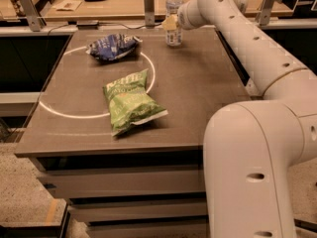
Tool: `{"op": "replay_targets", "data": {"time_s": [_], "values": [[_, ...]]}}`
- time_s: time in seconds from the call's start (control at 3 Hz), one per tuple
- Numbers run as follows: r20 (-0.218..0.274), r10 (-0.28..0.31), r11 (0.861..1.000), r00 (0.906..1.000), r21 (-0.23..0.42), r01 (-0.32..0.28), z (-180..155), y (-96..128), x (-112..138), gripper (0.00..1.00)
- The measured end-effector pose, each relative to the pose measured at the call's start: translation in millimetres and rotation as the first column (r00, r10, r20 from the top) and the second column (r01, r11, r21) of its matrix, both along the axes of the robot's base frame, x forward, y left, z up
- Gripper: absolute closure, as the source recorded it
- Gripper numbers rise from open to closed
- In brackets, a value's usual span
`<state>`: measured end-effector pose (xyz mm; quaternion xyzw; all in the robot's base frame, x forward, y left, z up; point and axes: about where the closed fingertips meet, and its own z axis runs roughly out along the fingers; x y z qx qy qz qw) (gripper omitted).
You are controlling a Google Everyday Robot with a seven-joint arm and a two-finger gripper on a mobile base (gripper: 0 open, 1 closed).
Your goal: Move blue plastic bottle near green rice chip bag
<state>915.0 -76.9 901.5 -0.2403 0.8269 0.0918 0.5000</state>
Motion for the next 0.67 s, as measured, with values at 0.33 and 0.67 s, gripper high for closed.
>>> {"op": "replay_targets", "data": {"time_s": [0.33,0.67], "values": [[-0.031,0.027,0.999,0.9991,0.017,-0.027,4.6,-9.4,-10.5,1.0],[-0.089,0.048,0.999,0.9948,0.024,-0.046,14.1,-22.2,-32.4,1.0]]}}
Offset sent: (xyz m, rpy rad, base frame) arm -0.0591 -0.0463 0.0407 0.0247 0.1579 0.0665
